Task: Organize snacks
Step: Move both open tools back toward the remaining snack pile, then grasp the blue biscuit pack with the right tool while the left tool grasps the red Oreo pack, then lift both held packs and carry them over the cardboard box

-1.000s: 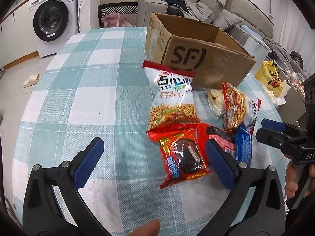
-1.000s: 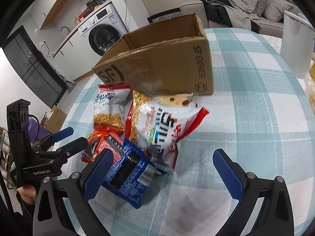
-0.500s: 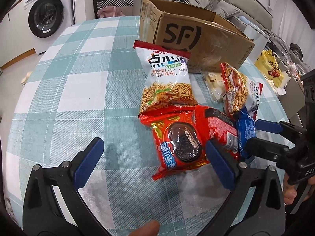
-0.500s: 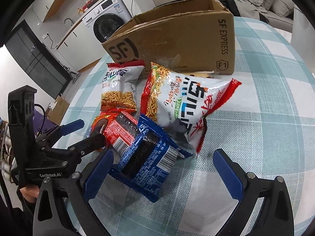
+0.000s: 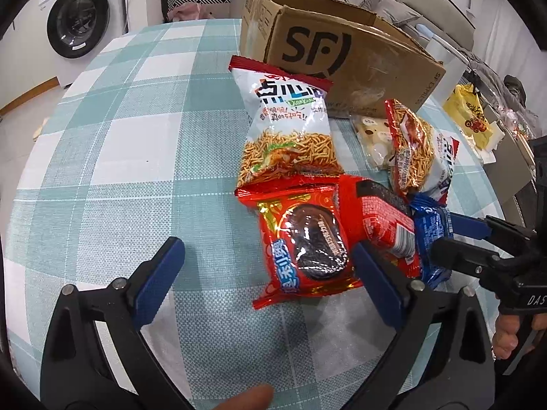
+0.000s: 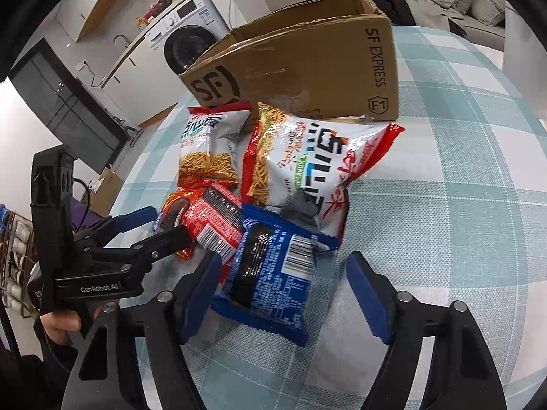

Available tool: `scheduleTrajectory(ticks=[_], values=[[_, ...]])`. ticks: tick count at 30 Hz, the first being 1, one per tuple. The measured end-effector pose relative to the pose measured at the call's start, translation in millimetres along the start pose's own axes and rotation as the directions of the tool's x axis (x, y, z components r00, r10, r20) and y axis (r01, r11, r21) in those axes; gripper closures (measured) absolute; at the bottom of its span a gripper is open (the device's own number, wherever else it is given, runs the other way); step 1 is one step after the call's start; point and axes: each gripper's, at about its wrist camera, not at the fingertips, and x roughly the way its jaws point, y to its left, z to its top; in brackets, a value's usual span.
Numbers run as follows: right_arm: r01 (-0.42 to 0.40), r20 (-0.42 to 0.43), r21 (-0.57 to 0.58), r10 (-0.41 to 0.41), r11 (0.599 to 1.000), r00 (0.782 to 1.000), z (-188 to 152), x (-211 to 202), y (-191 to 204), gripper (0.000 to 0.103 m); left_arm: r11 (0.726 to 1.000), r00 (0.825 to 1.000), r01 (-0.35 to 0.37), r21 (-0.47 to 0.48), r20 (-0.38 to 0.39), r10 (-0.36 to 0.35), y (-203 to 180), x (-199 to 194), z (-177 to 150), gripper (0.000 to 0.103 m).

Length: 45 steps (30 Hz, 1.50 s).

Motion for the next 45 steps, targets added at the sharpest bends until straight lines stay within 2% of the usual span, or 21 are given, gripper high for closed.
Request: scheduleTrajectory(ticks=[3, 6, 8, 9, 10, 14, 23, 29, 36, 45], values=[[-0.006, -0.004, -0.010, 0.006, 1.000, 1.000, -1.7, -0.3, 3.1, 0.034, 1.000, 1.000, 0.022, 0.015, 0.003, -0.022, -3.0, -1.7, -0.2, 0.020], [-0.018, -0.011, -0.014, 0.018, 1.000, 1.000, -3.0, -0.3, 4.8, 0.042, 0.998, 0.999, 0.053, 0.030, 0.006, -0.054, -5.5, -3.7, -0.9, 0.033], [-0.025, -0.015, -0.017, 0.025, 1.000, 1.000, -4.2, -0.9, 5.4, 0.048, 0.997, 0.998, 0.059, 0.040, 0.008, -0.059, -6.5, -4.3, -1.2, 0.046], [-0.026, -0.013, -0.022, 0.026, 0.999, 1.000, -4.7, -1.5, 6.2, 0.049, 0.997, 0.998, 0.059, 0.047, 0.009, -0.060, -7.2, -4.8, -1.5, 0.057], [-0.026, -0.014, -0.027, 0.025, 0.999, 1.000, -5.2, -2.1, 6.8, 0.052, 0.997, 0.998, 0.056, 0.049, 0.011, -0.056, -7.0, -5.3, -1.7, 0.060], [-0.032, -0.005, -0.039, 0.032, 0.999, 0.999, -8.3, -4.7, 8.7, 0.059, 0.996, 0.997, 0.076, 0.034, 0.019, -0.077, -3.9, -8.8, -4.4, 0.063], [-0.052, 0.026, -0.040, 0.053, 0.998, 0.998, -11.0, -14.7, 8.0, 0.059, 0.995, 0.994, 0.091, 0.048, 0.057, -0.093, -8.2, -25.9, -13.6, 0.063], [-0.071, 0.104, -0.061, 0.077, 0.996, 0.992, -11.2, -39.8, 11.6, 0.059, 0.994, 0.987, 0.103, 0.036, 0.122, -0.107, -7.3, -51.3, -13.9, 0.063], [-0.079, 0.220, -0.092, 0.097, 0.993, 0.971, -1.8, -74.8, 17.2, 0.059, 0.993, 0.969, 0.114, 0.036, 0.214, -0.120, -4.7, -85.1, -2.9, 0.063], [-0.065, 0.313, -0.104, 0.095, 0.992, 0.945, 24.7, -100.5, 21.5, 0.059, 0.992, 0.951, 0.113, 0.046, 0.286, -0.122, -11.4, -111.5, 20.1, 0.063]])
